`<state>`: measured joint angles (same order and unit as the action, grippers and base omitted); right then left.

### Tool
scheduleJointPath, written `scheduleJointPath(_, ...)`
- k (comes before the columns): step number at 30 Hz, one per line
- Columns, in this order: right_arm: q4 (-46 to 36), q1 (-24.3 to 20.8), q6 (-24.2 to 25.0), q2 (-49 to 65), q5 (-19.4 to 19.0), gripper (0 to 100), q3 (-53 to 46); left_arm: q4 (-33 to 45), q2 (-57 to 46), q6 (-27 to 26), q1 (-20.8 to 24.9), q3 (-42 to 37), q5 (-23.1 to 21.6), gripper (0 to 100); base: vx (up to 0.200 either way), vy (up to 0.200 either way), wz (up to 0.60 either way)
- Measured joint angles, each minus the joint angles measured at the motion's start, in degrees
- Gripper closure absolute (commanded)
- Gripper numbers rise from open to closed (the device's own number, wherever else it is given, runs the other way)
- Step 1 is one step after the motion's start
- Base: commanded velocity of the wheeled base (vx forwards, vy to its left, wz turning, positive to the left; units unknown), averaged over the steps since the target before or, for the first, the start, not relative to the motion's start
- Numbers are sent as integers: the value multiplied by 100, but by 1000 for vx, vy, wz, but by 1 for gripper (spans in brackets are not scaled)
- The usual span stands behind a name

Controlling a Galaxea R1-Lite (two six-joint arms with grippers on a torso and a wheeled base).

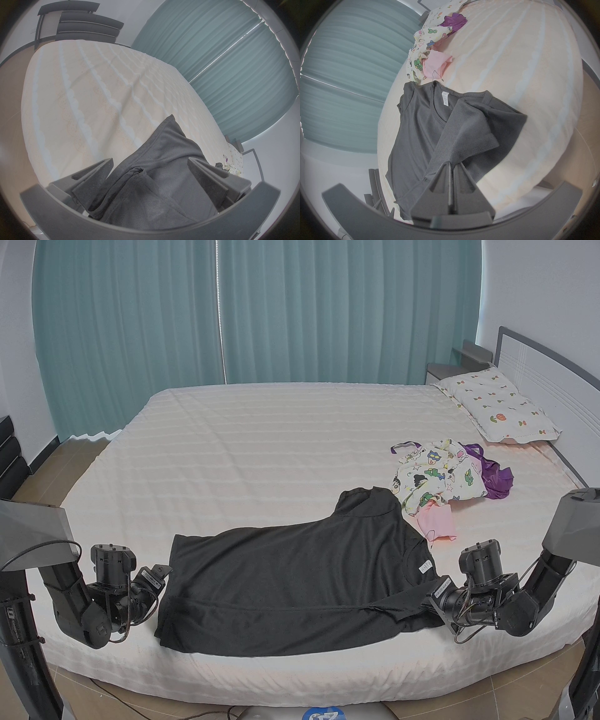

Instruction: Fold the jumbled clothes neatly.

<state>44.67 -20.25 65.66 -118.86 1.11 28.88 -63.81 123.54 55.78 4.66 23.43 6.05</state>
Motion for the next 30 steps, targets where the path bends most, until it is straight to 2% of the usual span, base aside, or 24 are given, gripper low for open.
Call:
scheduleJointPath(9, -372, -128, -369, 621, -56, 100, -22, 1, -2, 0, 0, -6, 5, 0, 0, 0, 0)
scheduleJointPath(23, -416, -218, -730, 684, -49, 100, -278, 1, -2, 2, 0, -4, 5, 0, 0, 0, 0)
scheduleJointPath(24, -418, -218, -741, 670, -51, 0, -291, 1, -2, 0, 0, -4, 7, 0, 0, 0, 0)
scheduleJointPath(30, -430, -240, -974, 602, -56, 0, -411, 1, -2, 0, 0, -4, 2, 0, 0, 0, 0)
